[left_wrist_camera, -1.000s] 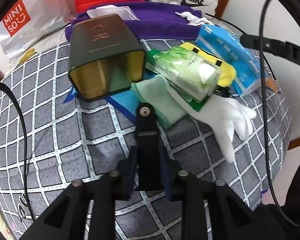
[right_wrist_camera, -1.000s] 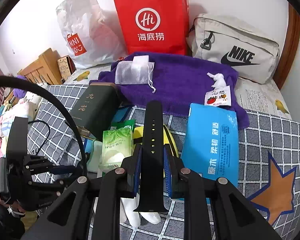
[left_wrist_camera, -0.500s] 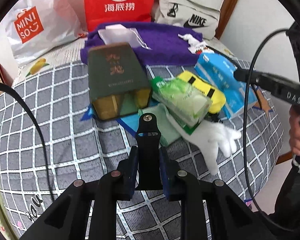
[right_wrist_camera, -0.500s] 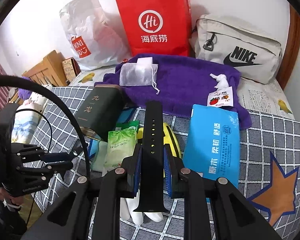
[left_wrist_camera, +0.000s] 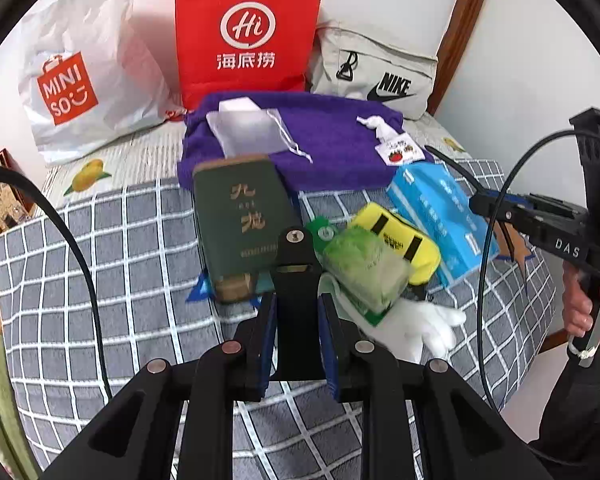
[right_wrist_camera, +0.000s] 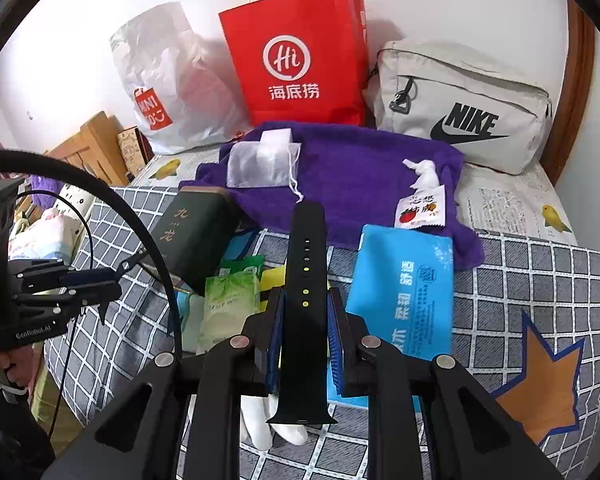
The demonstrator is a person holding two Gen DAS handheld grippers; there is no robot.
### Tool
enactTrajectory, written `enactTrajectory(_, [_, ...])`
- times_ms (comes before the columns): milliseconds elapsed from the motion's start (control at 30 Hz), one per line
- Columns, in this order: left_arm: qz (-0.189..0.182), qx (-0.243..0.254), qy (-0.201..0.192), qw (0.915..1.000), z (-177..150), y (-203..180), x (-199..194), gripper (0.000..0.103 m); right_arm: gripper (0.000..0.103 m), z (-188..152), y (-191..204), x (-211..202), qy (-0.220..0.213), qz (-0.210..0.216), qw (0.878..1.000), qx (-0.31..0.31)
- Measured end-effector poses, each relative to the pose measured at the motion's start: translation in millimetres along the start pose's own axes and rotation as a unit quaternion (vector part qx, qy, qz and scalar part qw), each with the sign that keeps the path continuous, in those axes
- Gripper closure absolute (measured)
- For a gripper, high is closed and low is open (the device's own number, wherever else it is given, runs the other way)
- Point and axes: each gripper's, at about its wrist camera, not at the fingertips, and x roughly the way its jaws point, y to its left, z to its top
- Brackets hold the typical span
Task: Organize soft objects
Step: 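Carry both black strap pieces onto the purple towel and open both tools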
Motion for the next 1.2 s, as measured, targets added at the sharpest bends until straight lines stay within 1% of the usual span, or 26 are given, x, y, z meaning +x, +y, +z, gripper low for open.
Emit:
enactTrajectory(300, [-0.008,0.003,-0.015,0.9999,32.3,5.3,1.2,0.083,0.082,10.2,-11.4,1.0,-0.001,-0.003,1.0,0.007])
enactTrajectory(400, [-0.023,-0.003,-0.016,0.9996,41.3,9.3,4.6,0.083,0.082,12.7,-14.3,3.2,0.0,-0.006,1.0,0.008])
enactTrajectory(667, [-0.023,-0.003,-0.025,0.9994,63.8,15.0,7.0,0.083,0.082,20.5,-20.0,8.6,-0.001,-0.009,1.0,0.011])
enactTrajectory(933, [-0.019,0.003,-0.035,0.9992,93.3,19.9,9.3,0.083,0.082,47.6,-35.0,13.3,-0.011,-0.017,1.0,0.018])
enactTrajectory(1200, [-0.024,0.002,-0.033,0.9992,115.6,27.2,21.0,0.083,0.082,67.7,-49.1,25.7,-0.009,-0.026,0.999,0.031])
